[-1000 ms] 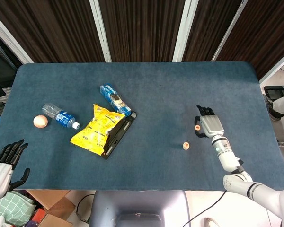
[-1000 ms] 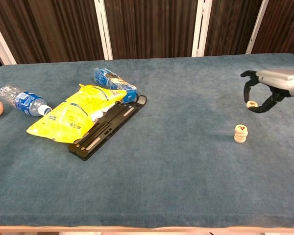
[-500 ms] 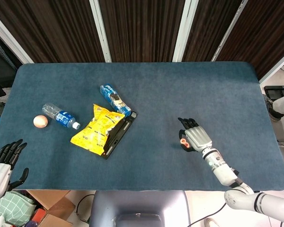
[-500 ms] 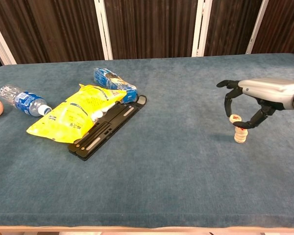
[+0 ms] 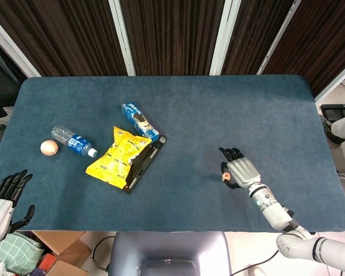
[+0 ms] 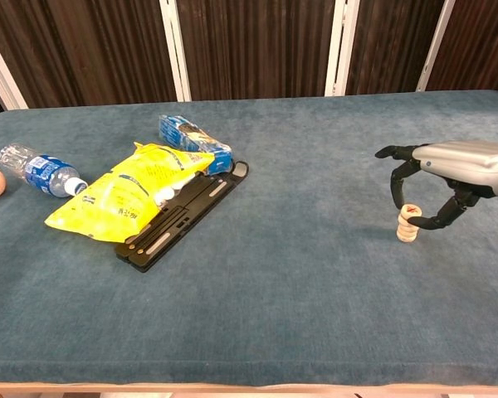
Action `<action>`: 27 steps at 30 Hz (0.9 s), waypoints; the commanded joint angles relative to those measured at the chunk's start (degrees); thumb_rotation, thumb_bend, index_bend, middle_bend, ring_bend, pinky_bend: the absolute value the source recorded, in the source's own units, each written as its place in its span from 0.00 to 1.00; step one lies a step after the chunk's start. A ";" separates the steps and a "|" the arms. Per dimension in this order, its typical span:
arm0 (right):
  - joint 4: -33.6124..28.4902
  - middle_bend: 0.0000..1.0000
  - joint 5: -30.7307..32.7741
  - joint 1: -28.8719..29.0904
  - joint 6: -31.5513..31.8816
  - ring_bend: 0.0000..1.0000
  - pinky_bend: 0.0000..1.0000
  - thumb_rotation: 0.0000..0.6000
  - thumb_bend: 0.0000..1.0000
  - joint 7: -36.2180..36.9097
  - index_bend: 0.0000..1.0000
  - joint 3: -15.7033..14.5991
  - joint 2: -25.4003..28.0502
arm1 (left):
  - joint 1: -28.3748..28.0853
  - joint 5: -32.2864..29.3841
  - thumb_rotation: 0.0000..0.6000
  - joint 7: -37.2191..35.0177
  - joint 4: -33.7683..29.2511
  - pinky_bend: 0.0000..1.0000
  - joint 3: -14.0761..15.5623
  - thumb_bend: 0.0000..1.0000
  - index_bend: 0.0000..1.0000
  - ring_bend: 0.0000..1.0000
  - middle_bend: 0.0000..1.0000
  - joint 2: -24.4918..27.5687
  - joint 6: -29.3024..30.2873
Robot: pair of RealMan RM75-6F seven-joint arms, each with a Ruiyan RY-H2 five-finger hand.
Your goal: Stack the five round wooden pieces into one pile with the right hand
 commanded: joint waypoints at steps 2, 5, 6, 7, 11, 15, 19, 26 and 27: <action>0.26 0.01 -0.09 -0.06 0.15 0.00 0.00 1.00 0.47 0.00 0.63 -0.19 -0.26 | 0.11 0.03 1.00 0.01 -0.16 0.09 0.02 0.48 0.00 0.02 0.00 0.05 0.20; 0.52 0.01 -0.10 -0.03 0.10 0.00 0.00 1.00 0.47 -0.21 0.62 -0.32 -0.40 | 0.21 0.13 1.00 -0.04 -0.21 0.09 0.07 0.48 0.00 0.02 0.00 0.10 0.37; 0.42 0.01 -0.06 0.00 0.02 0.00 0.00 1.00 0.47 -0.08 0.61 -0.30 -0.35 | 0.21 0.20 1.00 -0.04 -0.23 0.09 0.10 0.48 0.00 0.02 0.00 0.12 0.40; 0.40 0.01 -0.06 0.00 0.00 0.00 0.00 1.00 0.47 -0.05 0.60 -0.30 -0.34 | 0.22 0.21 1.00 -0.04 -0.23 0.09 0.10 0.48 0.00 0.02 0.00 0.13 0.41; 0.36 0.00 -0.21 0.00 0.19 0.00 0.00 1.00 0.47 -0.09 0.54 -0.30 -0.23 | 0.24 0.24 1.00 -0.06 -0.19 0.09 0.06 0.48 0.00 0.02 0.00 0.09 0.52; -0.01 0.00 0.04 -0.10 -0.11 0.00 0.00 1.00 0.47 0.25 0.49 -0.40 0.37 | 0.27 0.26 1.00 -0.09 -0.02 0.09 -0.12 0.48 0.00 0.02 0.00 -0.20 0.82; -1.69 0.01 -1.31 -0.81 1.15 0.00 0.00 1.00 0.47 2.36 0.46 -0.48 1.94 | 0.41 0.28 1.00 -0.08 0.08 0.09 -0.16 0.48 0.00 0.02 0.00 -0.29 1.12; -9.13 0.00 -8.62 -8.53 15.49 0.00 0.00 1.00 0.42 9.35 0.29 -2.08 7.77 | 0.62 0.23 1.00 -0.29 -0.01 0.09 -0.19 0.48 0.00 0.02 0.00 -0.14 1.46; -10.39 0.00 -9.97 -10.31 18.11 0.00 0.00 1.00 0.39 9.54 0.26 -3.09 8.91 | 0.64 0.21 1.00 -0.21 0.00 0.09 -0.18 0.48 0.00 0.02 0.00 -0.13 1.44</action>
